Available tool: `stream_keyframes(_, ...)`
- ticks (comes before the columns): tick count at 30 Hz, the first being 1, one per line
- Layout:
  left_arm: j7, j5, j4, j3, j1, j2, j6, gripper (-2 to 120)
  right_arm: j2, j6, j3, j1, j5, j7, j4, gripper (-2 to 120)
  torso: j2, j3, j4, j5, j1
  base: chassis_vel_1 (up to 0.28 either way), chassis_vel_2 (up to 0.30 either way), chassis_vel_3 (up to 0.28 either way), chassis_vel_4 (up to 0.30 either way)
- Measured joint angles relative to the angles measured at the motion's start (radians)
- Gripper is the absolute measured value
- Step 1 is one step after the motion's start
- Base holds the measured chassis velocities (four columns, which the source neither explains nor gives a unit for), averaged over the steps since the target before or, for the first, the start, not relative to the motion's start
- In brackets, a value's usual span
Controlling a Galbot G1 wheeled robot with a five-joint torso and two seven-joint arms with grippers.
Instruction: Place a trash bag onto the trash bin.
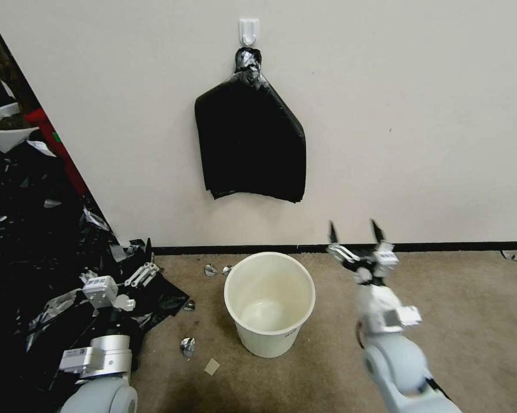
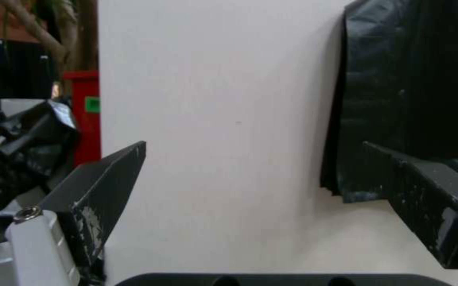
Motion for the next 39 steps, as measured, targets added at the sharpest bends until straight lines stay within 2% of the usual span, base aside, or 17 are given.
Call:
stream_keyframes(3,0.007,0.019,0.005,0.022,-0.007,-0.012,0.000,100,0.019,0.034,-0.096,0.113,0.118,-0.062,-0.064,100,0.000,0.000,0.0004,0.0004,0.000,0.000,0.000,0.000,0.000)
stream_keyframes(5,0.009,0.023,0.006,0.027,-0.007,-0.015,0.000,100,0.014,0.044,-0.096,0.127,0.130,-0.091,-0.059,100,0.000,0.000,0.0011,0.0006,0.000,0.000,0.000,0.000,0.000)
stream_keyframes(6,0.010,0.028,0.008,0.030,-0.006,-0.018,-0.001,100,0.001,0.057,-0.075,0.126,0.139,-0.114,-0.043,100,0.000,0.000,0.0005,-0.0012,0.000,0.000,0.000,0.000,0.000)
stream_keyframes(7,0.012,0.032,0.010,0.036,-0.005,-0.020,-0.002,100,-0.004,0.059,-0.070,0.112,0.141,-0.122,-0.039,100,0.000,0.000,-0.0001,-0.0012,0.000,0.000,0.000,0.000,0.000)
stream_keyframes(10,0.014,0.034,0.012,0.036,-0.004,-0.021,-0.005,100,-0.006,0.060,-0.059,0.097,0.141,-0.129,-0.039,100,0.000,0.000,-0.0006,0.0007,0.000,0.000,0.000,0.000,0.000)
stream_keyframes(11,0.014,0.034,0.012,0.036,-0.004,-0.021,-0.006,100,-0.006,0.061,-0.057,0.093,0.141,-0.131,-0.039,100,0.000,0.000,-0.0005,-0.0007,0.000,0.000,0.000,0.000,0.000)
stream_keyframes(17,0.015,0.032,0.008,0.030,0.000,-0.019,-0.009,100,0.005,0.060,-0.070,0.096,0.138,-0.129,-0.056,100,0.000,0.000,-0.0003,-0.0001,0.000,0.000,0.000,0.000,0.000)
stream_keyframes(20,0.014,0.019,0.007,0.027,0.002,-0.015,-0.010,100,0.021,0.056,-0.116,0.153,0.160,-0.096,-0.103,100,0.000,0.000,-0.0004,-0.0003,0.000,0.000,0.000,0.000,0.000)
stream_keyframes(24,0.012,0.004,0.006,0.024,0.007,-0.016,-0.006,100,0.080,0.065,-0.230,0.380,0.286,-0.087,-0.295,100,0.000,0.000,0.0000,-0.0001,0.000,0.000,0.000,0.000,0.000)
stream_keyframes(25,0.012,0.004,0.006,0.024,0.007,-0.016,-0.006,100,0.080,0.065,-0.230,0.380,0.286,-0.087,-0.295,100,0.000,0.000,0.0000,-0.0001,0.000,0.000,0.000,0.000,0.000)
stream_keyframes(27,0.012,0.005,-0.004,0.017,0.021,-0.018,-0.005,100,0.116,0.069,-0.280,0.506,0.337,-0.111,-0.387,100,0.000,0.000,0.0004,-0.0004,0.000,0.000,0.000,0.000,0.000)
stream_keyframes(28,0.012,0.005,-0.004,0.017,0.021,-0.018,-0.005,100,0.116,0.069,-0.280,0.506,0.337,-0.111,-0.387,100,0.000,0.000,0.0004,-0.0004,0.000,0.000,0.000,0.000,0.000)
stream_keyframes(30,0.012,0.006,-0.021,0.000,0.042,-0.018,-0.008,100,0.162,0.066,-0.332,0.648,0.409,-0.120,-0.468,100,0.000,0.000,0.0000,0.0000,0.000,0.000,0.000,0.000,0.000)
stream_keyframes(34,0.012,0.008,-0.033,-0.020,0.051,-0.020,-0.013,100,0.230,0.061,-0.349,0.807,0.469,-0.128,-0.561,100,0.000,0.000,0.0002,-0.0004,0.000,0.000,0.000,0.000,0.000)
stream_keyframes(39,0.011,0.011,-0.036,-0.032,0.052,-0.023,-0.013,100,0.270,0.054,-0.339,0.877,0.501,-0.130,-0.610,100,0.000,0.000,0.0003,-0.0003,0.000,0.000,0.000,0.000,0.000)
